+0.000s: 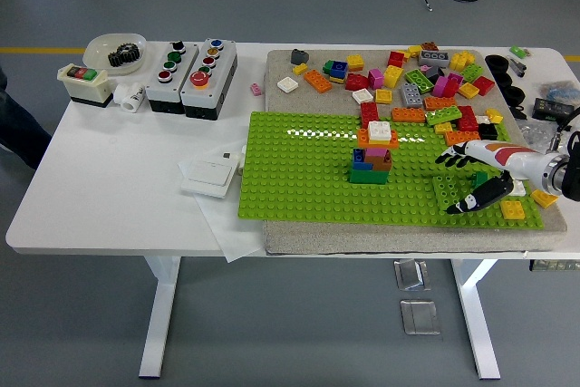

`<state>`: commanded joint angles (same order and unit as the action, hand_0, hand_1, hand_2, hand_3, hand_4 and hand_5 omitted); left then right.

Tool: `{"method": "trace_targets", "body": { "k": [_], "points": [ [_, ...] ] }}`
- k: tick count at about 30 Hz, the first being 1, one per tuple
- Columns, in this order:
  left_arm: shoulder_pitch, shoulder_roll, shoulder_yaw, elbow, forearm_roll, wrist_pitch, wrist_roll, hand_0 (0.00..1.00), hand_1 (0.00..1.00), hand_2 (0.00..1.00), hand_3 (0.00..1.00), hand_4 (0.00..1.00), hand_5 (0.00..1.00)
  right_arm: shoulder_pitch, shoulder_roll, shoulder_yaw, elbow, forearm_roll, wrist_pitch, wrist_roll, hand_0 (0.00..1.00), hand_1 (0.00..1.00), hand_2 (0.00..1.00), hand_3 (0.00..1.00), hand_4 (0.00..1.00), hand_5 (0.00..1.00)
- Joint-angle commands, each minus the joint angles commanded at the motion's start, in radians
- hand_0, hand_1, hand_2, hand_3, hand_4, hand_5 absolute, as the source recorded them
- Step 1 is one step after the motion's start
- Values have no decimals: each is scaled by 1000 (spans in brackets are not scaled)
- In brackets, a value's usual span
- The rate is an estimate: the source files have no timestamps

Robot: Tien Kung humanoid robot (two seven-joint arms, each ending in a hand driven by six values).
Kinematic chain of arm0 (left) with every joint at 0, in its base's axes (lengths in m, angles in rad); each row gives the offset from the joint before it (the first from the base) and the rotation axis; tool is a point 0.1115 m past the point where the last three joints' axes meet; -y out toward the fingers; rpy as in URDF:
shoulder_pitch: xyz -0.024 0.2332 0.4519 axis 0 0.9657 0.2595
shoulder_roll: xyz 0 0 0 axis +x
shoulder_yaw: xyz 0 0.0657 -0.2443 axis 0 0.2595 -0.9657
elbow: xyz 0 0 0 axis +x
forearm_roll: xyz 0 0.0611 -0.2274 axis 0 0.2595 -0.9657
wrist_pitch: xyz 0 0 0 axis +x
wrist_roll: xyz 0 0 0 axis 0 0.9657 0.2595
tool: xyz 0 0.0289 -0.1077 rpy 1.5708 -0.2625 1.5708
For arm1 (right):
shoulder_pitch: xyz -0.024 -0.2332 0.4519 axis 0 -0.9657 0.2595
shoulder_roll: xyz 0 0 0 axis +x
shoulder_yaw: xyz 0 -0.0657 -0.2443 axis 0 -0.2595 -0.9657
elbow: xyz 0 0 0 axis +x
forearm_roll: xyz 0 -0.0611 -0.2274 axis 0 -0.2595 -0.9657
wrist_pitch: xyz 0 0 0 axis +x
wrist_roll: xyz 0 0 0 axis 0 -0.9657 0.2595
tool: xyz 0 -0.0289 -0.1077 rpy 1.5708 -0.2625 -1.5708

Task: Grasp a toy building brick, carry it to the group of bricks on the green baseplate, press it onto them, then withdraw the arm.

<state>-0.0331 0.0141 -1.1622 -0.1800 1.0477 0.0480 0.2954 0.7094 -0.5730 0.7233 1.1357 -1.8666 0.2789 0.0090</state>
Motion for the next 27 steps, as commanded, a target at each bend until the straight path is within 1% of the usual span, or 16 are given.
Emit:
{"method": "trace_targets", "body": {
  "k": [4,6,7,9,18,27],
  "points": [
    [0,0,1,0,-2,0,0,851,799,803,622,694,634,13,14,-10,-13,-75,2,-3,839,765,782,827,998,332],
    [0,0,2,0,-2,0,0,851,799,803,622,694,634,15,16,-11,-15,-81,2,-3,839,765,782,827,998,332],
    [0,1,4,0,-5,0,0,851,799,803,622,694,634,25,26,-15,-24,-103,5,-7,839,765,782,827,998,332],
    [-1,1,7,0,-9,0,-1,851,799,803,621,694,633,35,34,-19,-29,-128,10,-11,829,764,780,827,998,333],
    [-2,2,8,0,-14,1,-1,853,799,801,621,693,633,58,58,-35,-39,-127,36,-27,814,752,780,823,998,336],
    [0,2,7,0,-11,1,0,853,798,802,620,694,635,61,76,-36,-48,-132,76,-66,801,743,769,821,998,341]
  ]
}}
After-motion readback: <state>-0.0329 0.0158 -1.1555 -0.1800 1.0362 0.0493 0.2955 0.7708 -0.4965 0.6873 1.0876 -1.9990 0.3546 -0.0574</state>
